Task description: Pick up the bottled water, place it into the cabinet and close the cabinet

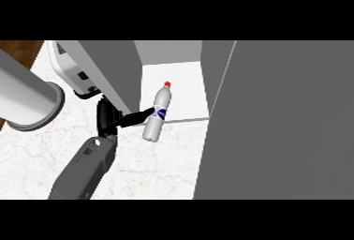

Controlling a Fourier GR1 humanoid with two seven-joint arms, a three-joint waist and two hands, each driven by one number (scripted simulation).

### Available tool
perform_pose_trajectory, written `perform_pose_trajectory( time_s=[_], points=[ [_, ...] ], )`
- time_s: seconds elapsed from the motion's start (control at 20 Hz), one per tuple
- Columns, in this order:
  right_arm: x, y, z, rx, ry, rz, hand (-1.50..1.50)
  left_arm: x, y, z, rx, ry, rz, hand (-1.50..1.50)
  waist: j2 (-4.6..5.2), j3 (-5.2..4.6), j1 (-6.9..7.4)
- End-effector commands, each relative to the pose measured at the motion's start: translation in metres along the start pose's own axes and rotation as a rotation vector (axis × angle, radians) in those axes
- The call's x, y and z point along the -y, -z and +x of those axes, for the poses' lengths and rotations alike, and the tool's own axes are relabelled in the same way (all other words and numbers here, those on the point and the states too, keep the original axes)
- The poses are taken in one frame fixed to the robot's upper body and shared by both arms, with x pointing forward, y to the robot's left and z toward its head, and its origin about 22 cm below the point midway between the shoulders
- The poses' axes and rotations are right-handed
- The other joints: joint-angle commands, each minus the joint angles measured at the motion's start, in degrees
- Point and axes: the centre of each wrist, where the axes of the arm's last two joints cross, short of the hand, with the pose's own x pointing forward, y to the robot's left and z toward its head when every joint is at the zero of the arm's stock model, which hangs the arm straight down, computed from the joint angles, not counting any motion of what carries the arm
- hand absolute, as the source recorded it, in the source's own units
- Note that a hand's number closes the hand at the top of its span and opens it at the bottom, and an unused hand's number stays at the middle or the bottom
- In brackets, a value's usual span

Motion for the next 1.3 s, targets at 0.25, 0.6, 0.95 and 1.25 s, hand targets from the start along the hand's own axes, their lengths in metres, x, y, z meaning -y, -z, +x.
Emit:
perform_pose_trajectory(
  time_s=[0.25, 0.6, 0.95, 1.25],
  points=[
    [-0.002, -0.003, 0.006, -0.011, 0.026, 0.015, -1.5, 0.063, 0.034, 0.093, 0.143, -0.148, -0.168, -1.5, 0.78, -0.81, -3.21],
    [0.002, 0.0, 0.001, 0.005, 0.013, 0.004, -1.5, 0.058, 0.025, 0.097, 0.22, -0.366, -0.309, -1.5, 0.52, -0.88, -2.55],
    [0.004, -0.002, 0.007, 0.009, -0.003, 0.008, -1.5, 0.068, 0.01, 0.096, 0.205, -0.482, -0.379, -1.5, -0.15, -0.86, -1.95],
    [0.004, -0.001, 0.003, 0.002, -0.014, -0.007, -1.5, 0.062, 0.015, 0.104, 0.2, -0.57, -0.446, -1.5, -0.75, -0.73, 0.35]
  ],
)
